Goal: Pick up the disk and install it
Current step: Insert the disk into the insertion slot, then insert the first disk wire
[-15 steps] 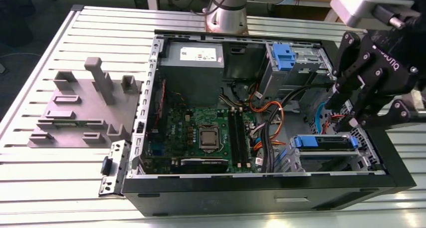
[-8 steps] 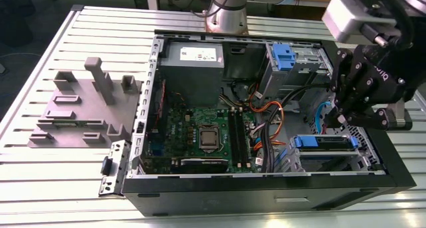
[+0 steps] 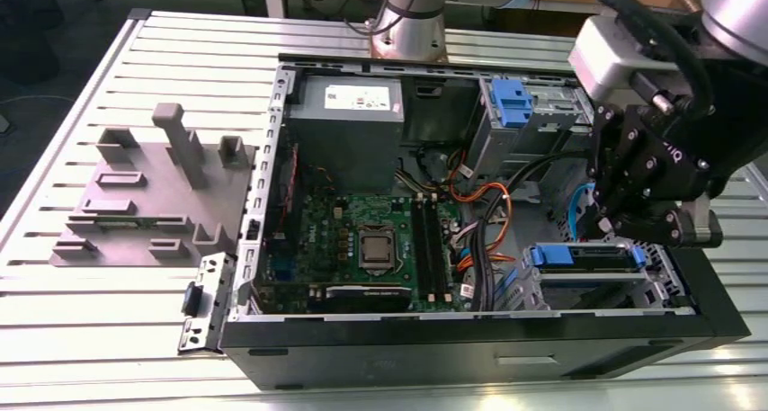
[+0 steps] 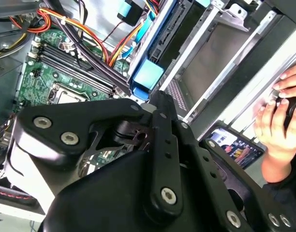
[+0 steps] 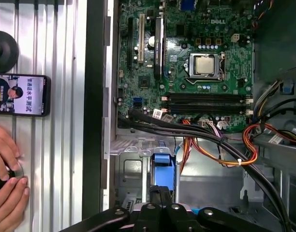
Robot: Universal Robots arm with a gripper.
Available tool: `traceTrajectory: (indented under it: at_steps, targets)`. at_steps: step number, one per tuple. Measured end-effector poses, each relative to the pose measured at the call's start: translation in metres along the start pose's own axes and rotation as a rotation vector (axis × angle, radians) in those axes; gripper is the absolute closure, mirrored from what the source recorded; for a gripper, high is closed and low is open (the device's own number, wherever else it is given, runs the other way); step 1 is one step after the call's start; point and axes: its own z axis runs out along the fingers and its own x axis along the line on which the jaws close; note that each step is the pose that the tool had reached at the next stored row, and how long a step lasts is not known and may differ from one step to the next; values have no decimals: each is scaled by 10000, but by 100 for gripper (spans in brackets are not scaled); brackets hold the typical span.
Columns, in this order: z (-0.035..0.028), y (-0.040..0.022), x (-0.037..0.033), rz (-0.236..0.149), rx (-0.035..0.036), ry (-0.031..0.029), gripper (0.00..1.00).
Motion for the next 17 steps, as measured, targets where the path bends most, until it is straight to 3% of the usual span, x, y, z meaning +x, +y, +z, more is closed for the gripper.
traceTrajectory:
  at_steps: [7,12,17]
  targets:
    - [127,-2,-3,-4,1,-1,89]
    - [170,-2,-5,-5,2,0,89]
    - [172,-2,-5,-5,2,-1,89]
